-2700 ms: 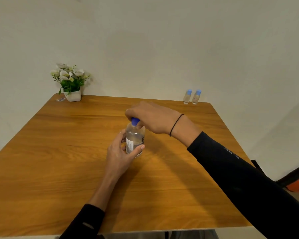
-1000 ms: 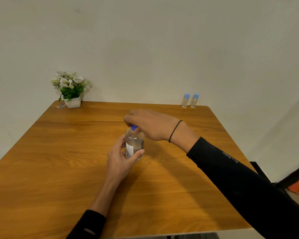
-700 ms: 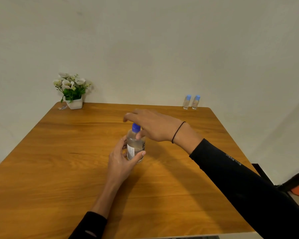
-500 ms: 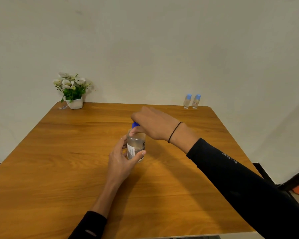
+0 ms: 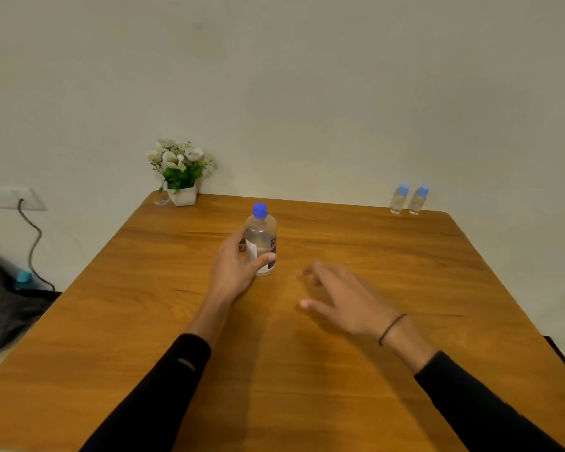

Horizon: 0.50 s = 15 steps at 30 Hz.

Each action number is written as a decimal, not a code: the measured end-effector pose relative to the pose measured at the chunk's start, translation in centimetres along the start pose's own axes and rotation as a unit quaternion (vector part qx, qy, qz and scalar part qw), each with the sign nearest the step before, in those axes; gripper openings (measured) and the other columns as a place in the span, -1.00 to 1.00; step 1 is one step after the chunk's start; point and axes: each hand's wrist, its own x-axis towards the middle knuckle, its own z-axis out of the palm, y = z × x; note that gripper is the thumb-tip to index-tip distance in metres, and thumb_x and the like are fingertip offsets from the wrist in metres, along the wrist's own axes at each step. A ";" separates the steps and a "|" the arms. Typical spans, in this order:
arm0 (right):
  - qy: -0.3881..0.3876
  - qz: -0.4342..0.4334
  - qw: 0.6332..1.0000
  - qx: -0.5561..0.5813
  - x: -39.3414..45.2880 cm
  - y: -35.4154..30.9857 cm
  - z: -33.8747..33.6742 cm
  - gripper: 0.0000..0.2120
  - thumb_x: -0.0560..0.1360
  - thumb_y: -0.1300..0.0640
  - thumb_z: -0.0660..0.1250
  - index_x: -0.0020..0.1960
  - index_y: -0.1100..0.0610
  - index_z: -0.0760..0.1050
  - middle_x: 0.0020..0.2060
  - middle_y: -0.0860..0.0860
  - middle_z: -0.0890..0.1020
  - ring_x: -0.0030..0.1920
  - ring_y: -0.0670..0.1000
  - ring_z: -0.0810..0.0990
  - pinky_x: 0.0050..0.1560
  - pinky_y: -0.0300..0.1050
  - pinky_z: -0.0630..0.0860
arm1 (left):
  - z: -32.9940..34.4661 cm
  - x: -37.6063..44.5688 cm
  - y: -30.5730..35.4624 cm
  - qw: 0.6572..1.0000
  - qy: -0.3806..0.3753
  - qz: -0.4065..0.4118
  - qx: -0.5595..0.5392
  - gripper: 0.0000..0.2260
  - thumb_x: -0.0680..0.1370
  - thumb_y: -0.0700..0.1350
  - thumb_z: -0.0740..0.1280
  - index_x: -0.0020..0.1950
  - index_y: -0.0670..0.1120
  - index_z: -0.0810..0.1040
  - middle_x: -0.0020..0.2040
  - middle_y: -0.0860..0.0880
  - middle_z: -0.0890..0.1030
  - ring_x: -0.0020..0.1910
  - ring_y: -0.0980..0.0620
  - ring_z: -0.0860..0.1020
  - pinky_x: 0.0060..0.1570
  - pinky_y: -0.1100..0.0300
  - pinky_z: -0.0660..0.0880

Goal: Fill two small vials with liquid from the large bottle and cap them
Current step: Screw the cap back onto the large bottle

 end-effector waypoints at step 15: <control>0.012 0.029 0.988 -0.151 -1.0 1.3 9.6 -0.31 0.62 -0.39 -0.16 0.52 -0.08 0.40 0.45 0.14 0.55 0.41 0.13 0.43 0.37 0.13 0.24 | -4.5 15.5 -3.6 0.996 0.067 -0.048 0.042 -0.34 0.47 0.01 0.63 0.48 -0.15 0.48 0.40 -0.13 0.61 0.40 -0.12 0.55 0.30 0.08 0.51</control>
